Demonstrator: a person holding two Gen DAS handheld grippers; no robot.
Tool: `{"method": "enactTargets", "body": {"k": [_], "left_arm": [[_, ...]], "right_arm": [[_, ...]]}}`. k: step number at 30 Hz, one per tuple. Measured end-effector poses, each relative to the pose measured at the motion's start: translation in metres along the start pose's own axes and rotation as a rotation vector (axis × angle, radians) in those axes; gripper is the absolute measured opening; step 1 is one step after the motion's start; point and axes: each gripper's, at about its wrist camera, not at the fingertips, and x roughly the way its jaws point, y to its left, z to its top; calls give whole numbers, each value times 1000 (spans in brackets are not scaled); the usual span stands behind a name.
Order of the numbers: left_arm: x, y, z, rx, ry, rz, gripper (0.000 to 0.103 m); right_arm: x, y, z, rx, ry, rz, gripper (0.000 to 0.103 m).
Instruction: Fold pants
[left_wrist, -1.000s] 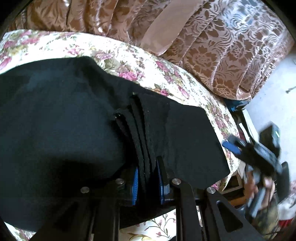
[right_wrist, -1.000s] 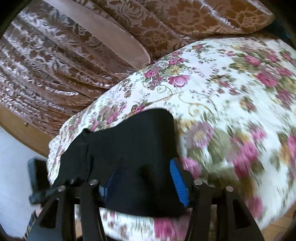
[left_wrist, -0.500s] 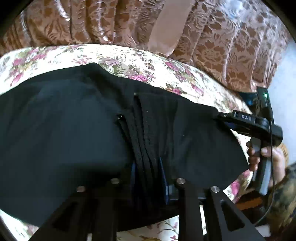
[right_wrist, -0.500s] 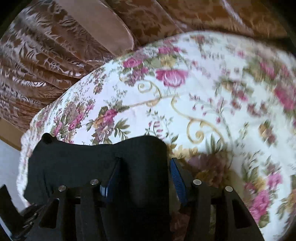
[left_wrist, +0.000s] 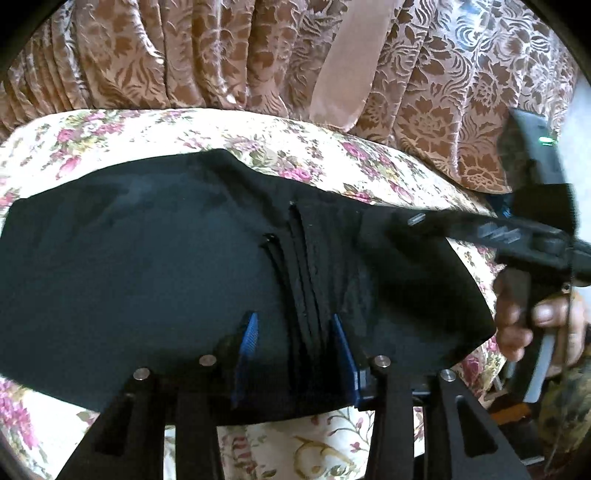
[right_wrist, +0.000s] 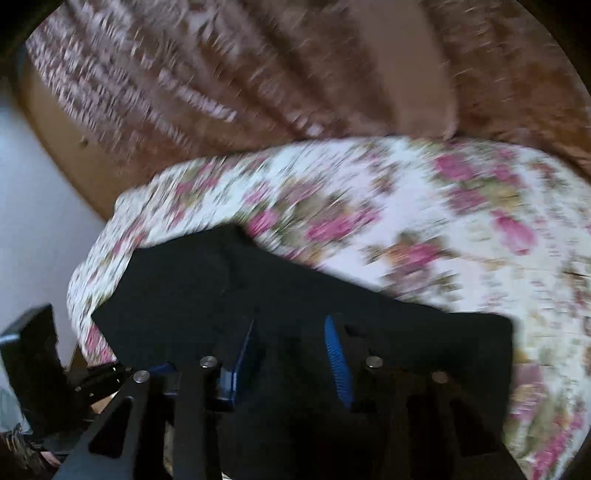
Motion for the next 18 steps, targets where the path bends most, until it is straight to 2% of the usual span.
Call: {"method": "enactTargets", "body": {"k": [3, 8, 15, 18], "left_arm": [[-9, 3, -2, 4, -21, 23, 44], [-20, 14, -5, -12, -39, 45, 44], [-32, 28, -10, -46, -59, 72, 44], [-34, 34, -13, -69, -59, 84, 48]], "right_arm": [[29, 12, -2, -19, 61, -1, 31], [53, 25, -7, -46, 102, -46, 31], [57, 31, -9, -53, 104, -102, 31], [51, 38, -11, -64, 88, -126, 32]]}}
